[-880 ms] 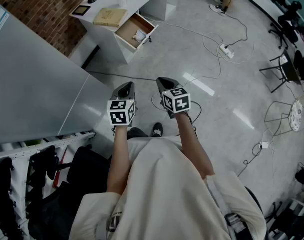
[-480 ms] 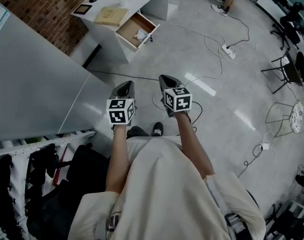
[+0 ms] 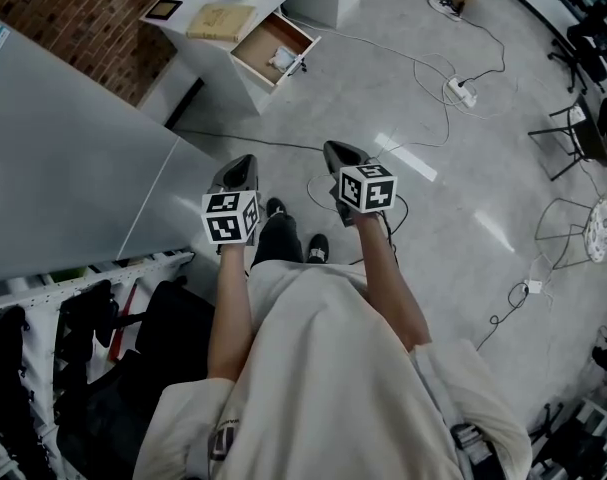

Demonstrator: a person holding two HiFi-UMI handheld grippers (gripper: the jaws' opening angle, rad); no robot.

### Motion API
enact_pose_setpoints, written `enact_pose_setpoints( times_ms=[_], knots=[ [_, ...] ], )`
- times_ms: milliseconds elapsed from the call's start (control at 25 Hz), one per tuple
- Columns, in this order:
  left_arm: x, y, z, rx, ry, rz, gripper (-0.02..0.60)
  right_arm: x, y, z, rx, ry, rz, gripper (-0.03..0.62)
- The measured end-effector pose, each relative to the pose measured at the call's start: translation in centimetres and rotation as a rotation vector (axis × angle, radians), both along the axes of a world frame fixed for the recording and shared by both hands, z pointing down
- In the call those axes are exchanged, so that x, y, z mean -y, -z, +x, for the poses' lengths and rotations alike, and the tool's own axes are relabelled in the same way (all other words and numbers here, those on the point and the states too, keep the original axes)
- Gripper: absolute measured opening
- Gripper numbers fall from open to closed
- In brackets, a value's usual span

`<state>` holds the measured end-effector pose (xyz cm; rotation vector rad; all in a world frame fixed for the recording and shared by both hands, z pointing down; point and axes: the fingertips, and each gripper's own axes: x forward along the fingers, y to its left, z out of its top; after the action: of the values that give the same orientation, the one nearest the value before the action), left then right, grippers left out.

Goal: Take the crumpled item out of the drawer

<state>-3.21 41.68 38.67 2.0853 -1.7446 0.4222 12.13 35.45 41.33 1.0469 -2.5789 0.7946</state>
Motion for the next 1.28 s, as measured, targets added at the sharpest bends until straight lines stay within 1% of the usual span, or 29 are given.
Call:
enact_pose_setpoints(
  times_ms=[200, 440, 600, 800, 1080, 1280],
  knots=[
    [1.9, -0.1, 0.1, -0.003, -0.014, -0.001, 0.015, 1.2, -0.5, 0.1, -0.011, -0.001, -0.002, 0.025],
    [5.8, -0.8, 0.5, -0.016, -0.042, -0.013, 0.015, 4.7, -0.8, 0.5, -0.019, -0.017, -0.005, 0.025],
    [10.3, -1.0, 0.6, -0.024, -0.065, -0.013, 0.015, 8.2, -1.5, 0.3, -0.021, -0.03, -0.024, 0.025],
    [16.8, -1.1, -0.1, -0.04, -0.089, -0.027, 0.015, 12.9, -2.4, -0.9, -0.029, -0.042, -0.062, 0.025],
    [25.4, -2.1, -0.5, -0.052, -0.143, -0.079, 0.015, 20.5, -4.0, -1.6, -0.021, -0.106, -0.127, 0.025],
    [31.6, -3.6, -2.1, -0.071, -0.163, -0.128, 0.015, 25.7, -5.6, -3.4, -0.037, -0.125, -0.178, 0.025]
  ],
)
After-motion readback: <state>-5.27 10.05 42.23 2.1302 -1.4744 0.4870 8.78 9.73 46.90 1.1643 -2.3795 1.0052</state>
